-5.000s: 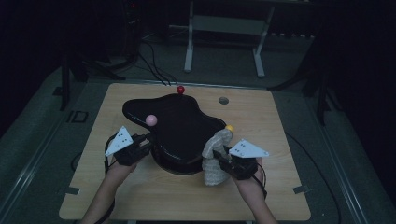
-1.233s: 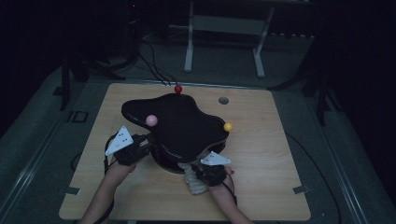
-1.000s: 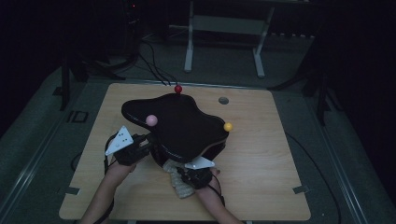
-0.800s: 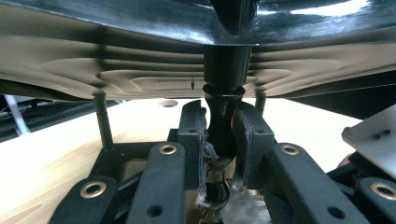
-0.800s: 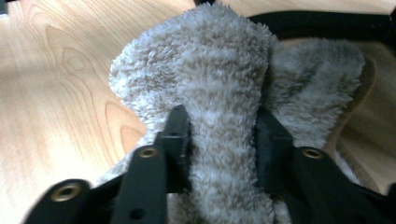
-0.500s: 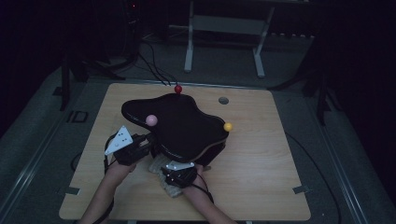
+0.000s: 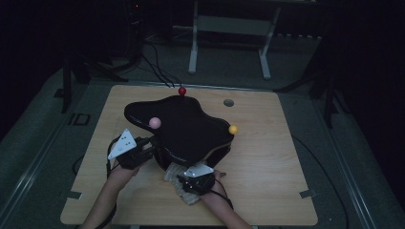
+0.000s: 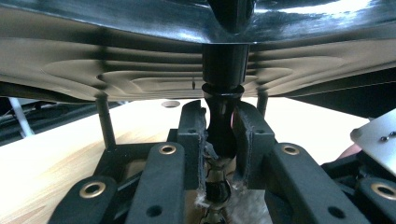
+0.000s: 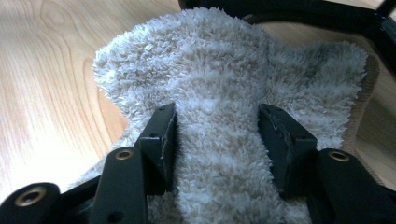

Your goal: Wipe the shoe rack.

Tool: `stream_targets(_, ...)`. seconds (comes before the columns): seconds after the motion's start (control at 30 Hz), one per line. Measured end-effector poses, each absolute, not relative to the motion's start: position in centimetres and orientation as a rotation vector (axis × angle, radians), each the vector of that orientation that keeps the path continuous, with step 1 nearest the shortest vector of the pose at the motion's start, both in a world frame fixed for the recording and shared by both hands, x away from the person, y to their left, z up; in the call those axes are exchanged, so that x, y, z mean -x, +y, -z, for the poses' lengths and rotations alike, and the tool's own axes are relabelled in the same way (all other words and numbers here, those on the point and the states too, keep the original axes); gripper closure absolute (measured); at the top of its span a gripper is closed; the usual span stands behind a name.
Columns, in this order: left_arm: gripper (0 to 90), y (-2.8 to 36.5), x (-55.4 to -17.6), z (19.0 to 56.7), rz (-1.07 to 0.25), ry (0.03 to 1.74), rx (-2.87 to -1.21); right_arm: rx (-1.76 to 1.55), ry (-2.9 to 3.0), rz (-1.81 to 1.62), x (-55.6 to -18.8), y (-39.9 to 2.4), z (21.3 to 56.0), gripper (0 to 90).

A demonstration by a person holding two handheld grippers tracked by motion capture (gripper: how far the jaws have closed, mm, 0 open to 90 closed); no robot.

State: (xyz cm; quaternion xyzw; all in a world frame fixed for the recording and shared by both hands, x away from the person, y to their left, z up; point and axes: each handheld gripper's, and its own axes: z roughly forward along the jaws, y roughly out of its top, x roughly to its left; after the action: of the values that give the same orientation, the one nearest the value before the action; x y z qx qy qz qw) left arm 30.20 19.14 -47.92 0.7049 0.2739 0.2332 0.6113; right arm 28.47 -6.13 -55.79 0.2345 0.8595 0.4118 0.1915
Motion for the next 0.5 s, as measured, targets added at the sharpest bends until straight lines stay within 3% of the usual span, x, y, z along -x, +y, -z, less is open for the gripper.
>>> stream_targets(0.5, 74.0, 19.1, -30.4, 48.0, -0.507, 0.628, -1.618, -0.783, 2.378, -1.134, -30.0, -12.7, 55.4, 51.6)
